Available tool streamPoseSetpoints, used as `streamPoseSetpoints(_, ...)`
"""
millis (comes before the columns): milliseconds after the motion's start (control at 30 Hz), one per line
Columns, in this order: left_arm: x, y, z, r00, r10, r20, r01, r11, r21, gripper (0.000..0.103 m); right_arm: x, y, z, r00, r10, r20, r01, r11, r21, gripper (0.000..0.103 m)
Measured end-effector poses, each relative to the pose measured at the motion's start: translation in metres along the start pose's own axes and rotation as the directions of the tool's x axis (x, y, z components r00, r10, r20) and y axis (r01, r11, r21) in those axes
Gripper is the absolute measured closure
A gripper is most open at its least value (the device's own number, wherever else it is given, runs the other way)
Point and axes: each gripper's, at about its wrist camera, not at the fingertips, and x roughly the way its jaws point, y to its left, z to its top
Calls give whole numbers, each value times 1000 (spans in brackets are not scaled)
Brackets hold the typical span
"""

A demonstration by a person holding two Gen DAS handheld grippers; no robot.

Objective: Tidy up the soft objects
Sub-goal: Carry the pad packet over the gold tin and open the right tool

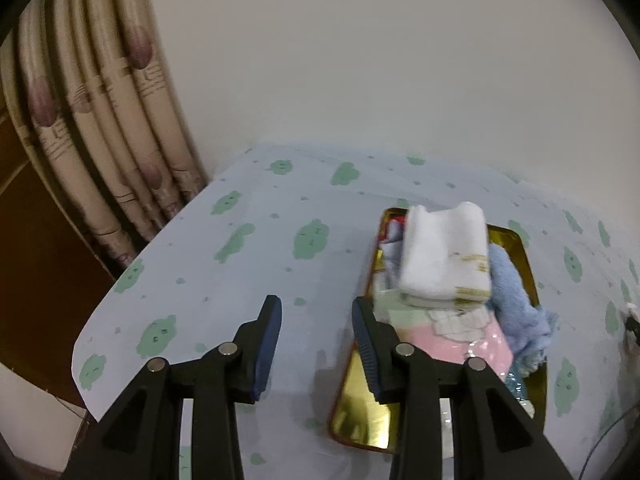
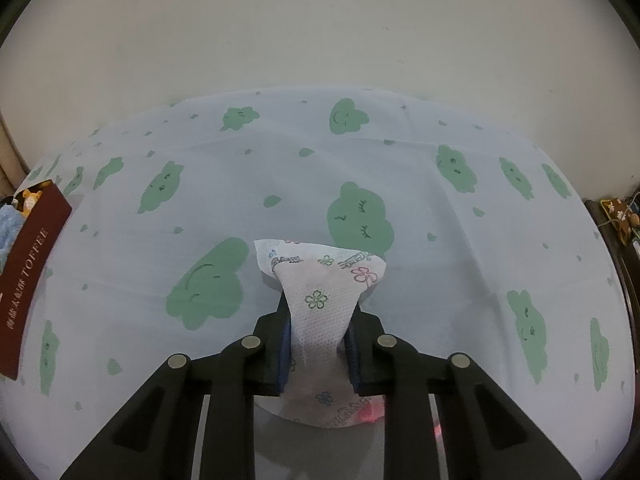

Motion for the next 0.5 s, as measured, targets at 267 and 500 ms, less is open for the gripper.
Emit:
streamPoseSetpoints(267, 5, 28, -10, 1000, -6, -24, 4, 996, -89, 66, -31, 34, 14, 998, 66, 14, -66, 998, -19, 83)
streamPoseSetpoints(500, 10, 42, -15, 1000, -8, -22, 4, 991, -135, 66, -59, 95, 31, 987, 158, 37, -154, 983, -95, 83)
